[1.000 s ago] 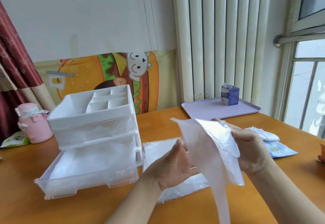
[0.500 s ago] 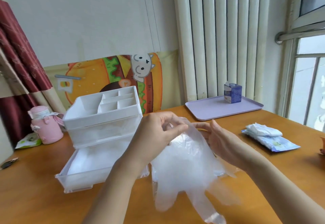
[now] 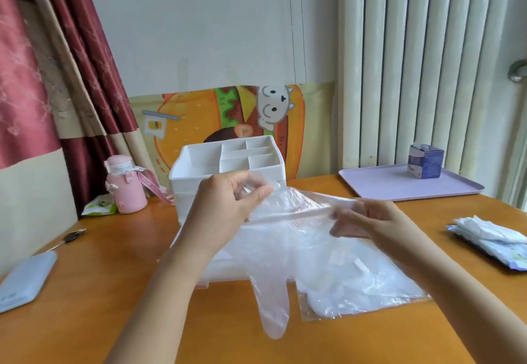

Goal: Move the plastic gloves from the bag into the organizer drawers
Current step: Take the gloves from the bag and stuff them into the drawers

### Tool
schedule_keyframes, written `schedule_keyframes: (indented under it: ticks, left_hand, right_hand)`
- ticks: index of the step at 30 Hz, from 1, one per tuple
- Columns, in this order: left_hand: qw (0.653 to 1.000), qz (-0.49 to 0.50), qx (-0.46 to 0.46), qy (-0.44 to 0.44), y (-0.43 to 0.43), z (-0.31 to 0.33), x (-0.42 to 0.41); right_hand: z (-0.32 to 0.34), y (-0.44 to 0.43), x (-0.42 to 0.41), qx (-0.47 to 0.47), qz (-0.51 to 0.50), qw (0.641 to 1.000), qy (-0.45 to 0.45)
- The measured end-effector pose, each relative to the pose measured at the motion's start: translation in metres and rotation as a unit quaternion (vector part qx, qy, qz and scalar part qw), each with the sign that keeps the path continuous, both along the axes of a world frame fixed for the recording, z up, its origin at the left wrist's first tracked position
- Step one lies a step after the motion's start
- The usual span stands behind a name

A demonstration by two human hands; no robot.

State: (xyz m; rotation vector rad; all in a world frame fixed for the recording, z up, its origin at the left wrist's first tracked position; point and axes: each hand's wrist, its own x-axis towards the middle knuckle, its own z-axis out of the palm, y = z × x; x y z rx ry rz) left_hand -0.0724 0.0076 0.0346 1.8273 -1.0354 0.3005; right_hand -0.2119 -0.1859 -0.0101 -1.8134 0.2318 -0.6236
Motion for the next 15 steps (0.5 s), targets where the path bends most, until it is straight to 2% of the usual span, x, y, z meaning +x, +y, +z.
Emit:
schedule_keyframes:
  ticks: [2,4,6,8,10,12,15]
  left_hand:
    - [0.999,0.049,-0.011,0.018,0.009,-0.003,0.019]
    - [0.995,0.082,-0.005,0.050,0.018,-0.007,0.040]
    - [0.993,0.103,0.010,0.065,0.025,-0.012,0.058]
    - [0.987,0.146,0.043,0.042,0.031,-0.017,0.073]
    - [0.979,0.188,0.076,0.029,0.035,-0.022,0.082]
    - [0.968,0.217,0.118,0.040,0.036,-0.027,0.091]
    - [0.941,0.247,0.215,0.082,0.033,-0.030,0.097]
  right_hand:
    - [0.003,0.003,0.019,0.037,-0.001,0.999,0.002]
    - [0.005,0.006,0.041,0.023,-0.021,0.999,0.025]
    - [0.008,0.009,0.061,-0.036,-0.070,0.996,0.049]
    - [0.011,0.015,0.082,-0.126,-0.126,0.982,0.065]
    - [0.014,0.022,0.099,-0.188,-0.161,0.968,0.050]
    - [0.014,0.030,0.116,-0.217,-0.183,0.958,0.048]
    - [0.013,0.039,0.128,-0.261,-0.213,0.936,0.104]
